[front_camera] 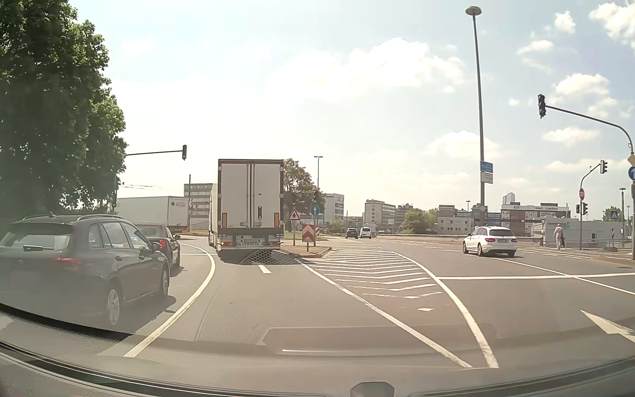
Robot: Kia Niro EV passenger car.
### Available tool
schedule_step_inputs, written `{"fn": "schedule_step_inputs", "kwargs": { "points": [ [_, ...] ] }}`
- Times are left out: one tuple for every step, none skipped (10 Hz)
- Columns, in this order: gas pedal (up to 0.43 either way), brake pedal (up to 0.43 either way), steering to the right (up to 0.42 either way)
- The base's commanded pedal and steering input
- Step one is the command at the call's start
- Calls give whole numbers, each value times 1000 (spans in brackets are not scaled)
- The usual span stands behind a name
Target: Follow the waypoints while adhering to traffic rules and regulations
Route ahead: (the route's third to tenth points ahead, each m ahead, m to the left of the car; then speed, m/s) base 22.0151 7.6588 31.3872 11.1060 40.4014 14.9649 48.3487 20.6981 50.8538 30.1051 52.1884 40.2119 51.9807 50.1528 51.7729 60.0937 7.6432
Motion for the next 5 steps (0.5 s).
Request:
{"fn": "schedule_step_inputs", "kwargs": {
  "points": [
    [59, 30, -104],
    [59, 30, -105],
    [59, 30, -103],
    [59, 30, -101],
    [59, 30, -96]
  ]
}}
